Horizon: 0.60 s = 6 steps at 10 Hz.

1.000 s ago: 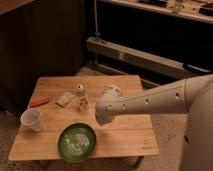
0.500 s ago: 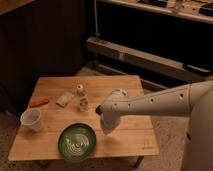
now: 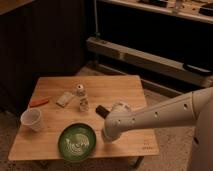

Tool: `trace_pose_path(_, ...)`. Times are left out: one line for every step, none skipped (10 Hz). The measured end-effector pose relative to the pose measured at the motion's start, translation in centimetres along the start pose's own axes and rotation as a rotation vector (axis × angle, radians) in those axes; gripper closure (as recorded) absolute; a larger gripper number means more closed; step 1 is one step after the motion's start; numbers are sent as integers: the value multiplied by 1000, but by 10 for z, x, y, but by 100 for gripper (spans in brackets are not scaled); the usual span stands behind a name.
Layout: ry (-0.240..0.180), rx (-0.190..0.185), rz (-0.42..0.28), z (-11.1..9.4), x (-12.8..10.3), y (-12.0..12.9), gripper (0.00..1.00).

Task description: Push the ceramic bowl across the table

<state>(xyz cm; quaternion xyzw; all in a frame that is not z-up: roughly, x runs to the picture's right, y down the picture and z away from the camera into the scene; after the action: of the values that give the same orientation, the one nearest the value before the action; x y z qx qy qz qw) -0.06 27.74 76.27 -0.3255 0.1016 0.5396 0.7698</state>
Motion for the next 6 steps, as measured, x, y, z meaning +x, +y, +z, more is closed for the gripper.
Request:
trace_pose_path(-6,-7,-3,3,1,2,90)
trace_pose_path(-10,-16,-7,6,1,6,90)
trace_pose_path(-9,-24,-7,7,-1,10,90)
trace_pose_path(-8,-29,-4,8,-2,12,90)
trace_pose_path(-5,-31,-1,7,-3,14,90)
trace_pose_path(2,-30,-2,8,-4,17,90)
